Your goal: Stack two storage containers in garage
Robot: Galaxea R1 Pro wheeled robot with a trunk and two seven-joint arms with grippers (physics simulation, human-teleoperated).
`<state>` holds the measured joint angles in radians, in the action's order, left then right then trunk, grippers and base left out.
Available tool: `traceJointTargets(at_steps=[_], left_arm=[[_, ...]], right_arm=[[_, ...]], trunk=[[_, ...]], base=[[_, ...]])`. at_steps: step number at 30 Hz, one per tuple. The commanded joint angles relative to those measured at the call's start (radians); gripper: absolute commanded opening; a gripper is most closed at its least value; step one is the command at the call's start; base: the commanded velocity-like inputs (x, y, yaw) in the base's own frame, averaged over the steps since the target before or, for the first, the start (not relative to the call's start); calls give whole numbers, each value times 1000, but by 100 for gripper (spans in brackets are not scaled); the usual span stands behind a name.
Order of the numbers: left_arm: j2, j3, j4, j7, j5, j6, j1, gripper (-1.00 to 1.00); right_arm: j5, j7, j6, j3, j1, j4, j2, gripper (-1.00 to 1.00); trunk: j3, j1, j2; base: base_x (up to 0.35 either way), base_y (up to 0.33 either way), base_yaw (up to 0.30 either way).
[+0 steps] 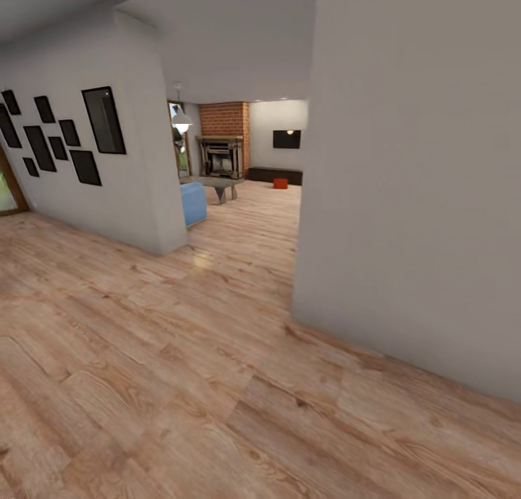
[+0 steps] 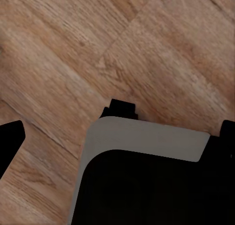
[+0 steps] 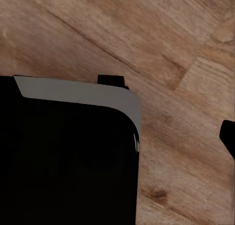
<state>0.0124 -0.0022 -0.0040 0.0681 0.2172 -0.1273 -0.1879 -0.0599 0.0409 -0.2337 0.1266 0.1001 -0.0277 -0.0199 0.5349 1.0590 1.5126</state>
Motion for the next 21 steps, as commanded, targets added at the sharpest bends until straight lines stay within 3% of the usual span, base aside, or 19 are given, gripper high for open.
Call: traceJointTargets(at_steps=[1,21], left_arm=[[0,-1,1,1,5,-3,-1,100],[0,-1,1,1,5,-3,-1,100]], right_arm=[[-6,2,-6,8,1,-3,0,100],[-10,2,-6,8,1,-3,0,100]], trunk=[[1,1,0],[1,1,0]], base=[[322,0,264],[322,0,257]])
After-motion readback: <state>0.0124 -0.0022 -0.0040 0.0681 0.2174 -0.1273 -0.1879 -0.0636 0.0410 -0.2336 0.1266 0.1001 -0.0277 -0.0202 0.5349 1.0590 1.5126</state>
